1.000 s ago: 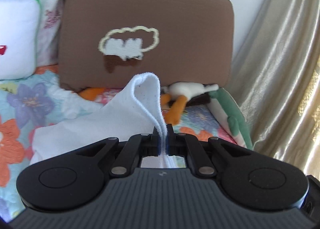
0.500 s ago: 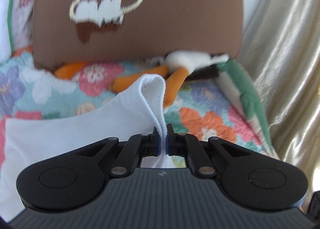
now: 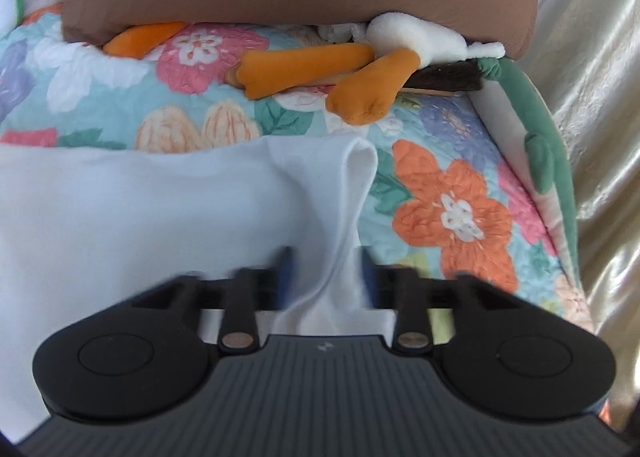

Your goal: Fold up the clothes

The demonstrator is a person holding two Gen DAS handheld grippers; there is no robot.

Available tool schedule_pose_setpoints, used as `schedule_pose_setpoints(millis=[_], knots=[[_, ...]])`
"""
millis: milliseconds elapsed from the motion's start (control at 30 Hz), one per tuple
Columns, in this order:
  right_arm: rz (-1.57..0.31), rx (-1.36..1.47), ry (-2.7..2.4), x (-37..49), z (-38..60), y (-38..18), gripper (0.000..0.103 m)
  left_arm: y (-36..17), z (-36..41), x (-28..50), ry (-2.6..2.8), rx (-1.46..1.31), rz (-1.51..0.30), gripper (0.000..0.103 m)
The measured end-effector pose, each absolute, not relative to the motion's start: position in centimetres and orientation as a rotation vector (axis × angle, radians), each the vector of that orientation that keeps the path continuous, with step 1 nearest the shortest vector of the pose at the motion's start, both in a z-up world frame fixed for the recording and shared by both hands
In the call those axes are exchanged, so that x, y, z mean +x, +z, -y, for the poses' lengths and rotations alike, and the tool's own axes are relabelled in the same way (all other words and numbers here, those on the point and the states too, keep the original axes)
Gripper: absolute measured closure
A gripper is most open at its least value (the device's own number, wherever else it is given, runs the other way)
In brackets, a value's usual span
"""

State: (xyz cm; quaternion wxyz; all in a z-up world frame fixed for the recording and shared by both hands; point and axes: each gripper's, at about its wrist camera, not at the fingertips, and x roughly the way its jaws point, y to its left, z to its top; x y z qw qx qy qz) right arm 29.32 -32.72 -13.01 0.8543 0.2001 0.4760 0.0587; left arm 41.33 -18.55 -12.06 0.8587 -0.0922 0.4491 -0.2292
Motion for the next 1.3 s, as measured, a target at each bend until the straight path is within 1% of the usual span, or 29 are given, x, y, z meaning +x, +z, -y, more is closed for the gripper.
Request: schedule_pose_setpoints(millis=[67,100,167,267,367,433,500,600,667,700,733,833,967,1033,1067,1133,1200,1300], knots=[[-1.009,0.438,0.123,29.6,33.0,-13.4,0.097,-10.7,17.9,39.5,-0.487,-0.137,-0.896,0.045],[-1.011,0.444,0.122,29.6,33.1,-13.5,0.097,-10.1,17.5,38.3,-0.485,-0.106,-0.873,0.041],[-1.01,0.445,0.118,29.6,33.1,-13.4,0.097,-9.5,16.8,35.7,-0.471,-0.047,-0.855,0.038],[-1.005,0.415,0.099,29.2,33.0,-12.9,0.097,-10.0,15.4,32.0,-0.448,-0.003,-0.878,0.038],[-0.992,0.422,0.07,28.5,33.3,-12.4,0.096,-11.7,14.2,29.7,-0.393,0.057,-0.951,0.038],[-0.981,0.418,0.062,27.9,33.3,-11.6,0.093,-12.6,13.3,28.7,-0.35,0.082,-0.994,0.039],[-0.971,0.414,0.054,27.3,33.4,-10.8,0.088,-12.4,12.1,27.7,-0.344,0.046,-1.001,0.039],[-0.946,0.416,0.051,26.5,33.4,-9.5,0.087,-11.7,11.1,26.1,-0.341,0.012,-1.01,0.039],[-0.939,0.418,0.061,25.7,33.3,-8.5,0.08,-11.5,10.7,25.1,-0.337,0.02,-1.025,0.039],[-0.935,0.419,0.065,25.3,33.2,-8.0,0.073,-11.4,10.6,24.6,-0.335,0.033,-1.032,0.039],[-0.932,0.42,0.07,25.0,33.1,-7.5,0.068,-11.3,10.4,24.0,-0.335,0.045,-1.034,0.039],[-0.942,0.388,0.101,23.1,32.5,-6.4,0.062,-10.5,10.2,21.6,-0.355,0.102,-0.991,0.039],[-0.998,0.535,0.321,18.8,32.0,-5.4,0.059,-8.6,10.0,18.7,-0.416,0.138,-0.97,0.039],[-1.001,0.545,0.432,16.8,31.5,-4.3,0.055,-7.7,9.7,17.5,-0.435,0.138,-0.967,0.039],[-0.998,0.503,0.428,16.0,31.3,-3.7,0.055,-7.4,9.6,17.2,-0.439,0.131,-0.973,0.039],[-0.993,0.417,0.418,14.6,31.0,-2.6,0.047,-6.9,9.4,16.5,-0.444,0.114,-0.982,0.039],[-1.021,0.327,0.386,14.4,30.8,-2.5,0.043,-6.8,9.4,15.7,-0.455,0.117,-0.976,0.04],[-1.106,0.276,0.324,14.9,30.9,-4.3,0.043,-8.1,9.7,14.5,-0.443,0.142,-1.005,0.04]])
